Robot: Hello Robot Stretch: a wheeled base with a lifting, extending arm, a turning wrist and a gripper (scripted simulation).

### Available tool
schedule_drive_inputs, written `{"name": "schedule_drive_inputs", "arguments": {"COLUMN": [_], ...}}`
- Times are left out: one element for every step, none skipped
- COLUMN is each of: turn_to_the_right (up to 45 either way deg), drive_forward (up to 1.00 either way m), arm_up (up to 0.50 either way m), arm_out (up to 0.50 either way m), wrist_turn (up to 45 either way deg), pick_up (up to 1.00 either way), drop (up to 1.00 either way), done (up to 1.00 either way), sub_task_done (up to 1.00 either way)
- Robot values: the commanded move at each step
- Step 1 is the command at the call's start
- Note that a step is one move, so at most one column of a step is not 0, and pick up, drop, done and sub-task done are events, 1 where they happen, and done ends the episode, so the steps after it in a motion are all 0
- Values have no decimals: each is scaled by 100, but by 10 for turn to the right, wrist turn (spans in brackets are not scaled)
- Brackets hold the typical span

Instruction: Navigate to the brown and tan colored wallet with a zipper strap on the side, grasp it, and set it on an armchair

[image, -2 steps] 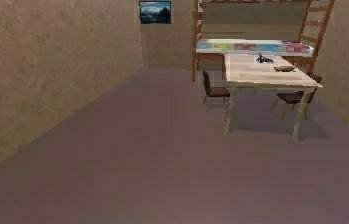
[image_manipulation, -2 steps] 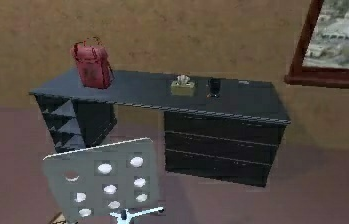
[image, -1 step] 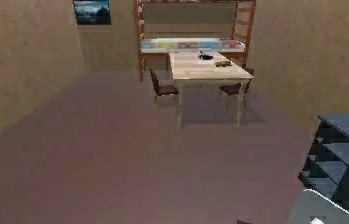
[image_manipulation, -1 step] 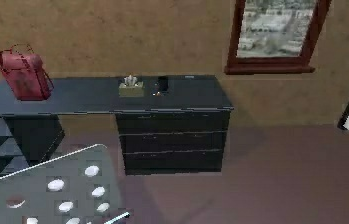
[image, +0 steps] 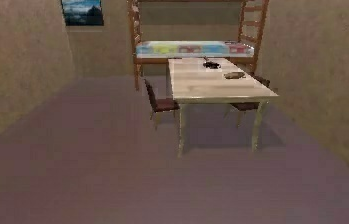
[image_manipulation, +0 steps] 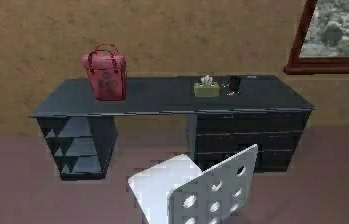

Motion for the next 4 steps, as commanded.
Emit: {"name": "schedule_drive_inputs", "arguments": {"turn_to_the_right": [-330, -30, -30, 450], "drive_forward": [0, 0, 0, 0], "arm_up": [0, 0, 0, 0], "arm_out": [0, 0, 0, 0], "wrist_turn": [0, 0, 0, 0], "pick_up": [0, 0, 0, 0], "drop": [0, 0, 0, 0], "done": [0, 0, 0, 0], "sub_task_done": [0, 0, 0, 0]}}
